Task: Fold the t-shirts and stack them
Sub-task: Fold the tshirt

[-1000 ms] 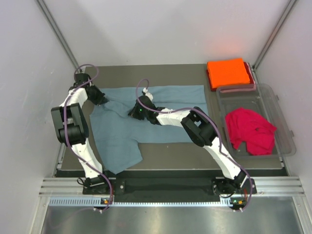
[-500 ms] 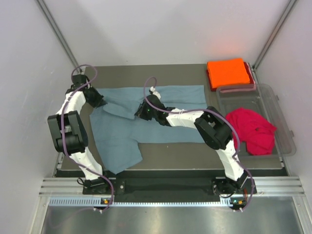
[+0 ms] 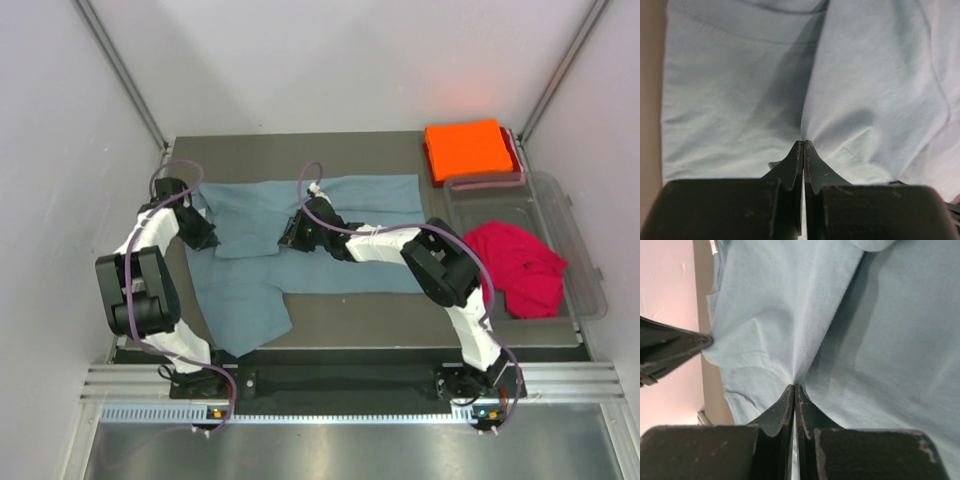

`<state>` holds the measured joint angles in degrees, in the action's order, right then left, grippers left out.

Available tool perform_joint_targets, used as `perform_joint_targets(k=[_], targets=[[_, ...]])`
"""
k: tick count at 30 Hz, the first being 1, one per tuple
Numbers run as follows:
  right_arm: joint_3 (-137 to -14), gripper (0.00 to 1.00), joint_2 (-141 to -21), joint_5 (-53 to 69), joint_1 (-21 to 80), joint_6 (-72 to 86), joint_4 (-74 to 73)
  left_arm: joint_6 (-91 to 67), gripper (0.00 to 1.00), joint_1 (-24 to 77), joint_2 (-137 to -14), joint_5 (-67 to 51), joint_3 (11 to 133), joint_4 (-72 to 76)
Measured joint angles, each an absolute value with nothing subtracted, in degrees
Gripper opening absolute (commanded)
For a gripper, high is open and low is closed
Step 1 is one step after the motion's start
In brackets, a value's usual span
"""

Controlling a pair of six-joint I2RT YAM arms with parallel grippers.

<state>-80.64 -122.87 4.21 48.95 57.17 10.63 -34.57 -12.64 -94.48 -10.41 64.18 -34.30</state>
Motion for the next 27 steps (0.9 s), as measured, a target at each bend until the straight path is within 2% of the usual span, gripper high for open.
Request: perform_joint_targets(k=[11,25,26,27], targets=[[-80.6,0.0,-122.9,7.3,47.7,56.0,11.6,-37.5,0.0,-9.1,-85.9,-4.1,58.3,-34.5],[-80.6,0.0,-123.1,9.8,47.7,55.8,12.9,-39.0,0.0,-8.9,-85.8,1.3,53.9,-34.4],[-80.6,0.0,-123.3,10.0,47.7,55.7,12.8,-39.0,0.02,-8.9,-85.8,1.4,53.9,-34.4],[-80.6,0.0,-123.4,10.2,47.7,55.5,12.9,-39.0,0.11,-8.9,-85.8,1.4,53.9,-34.4]])
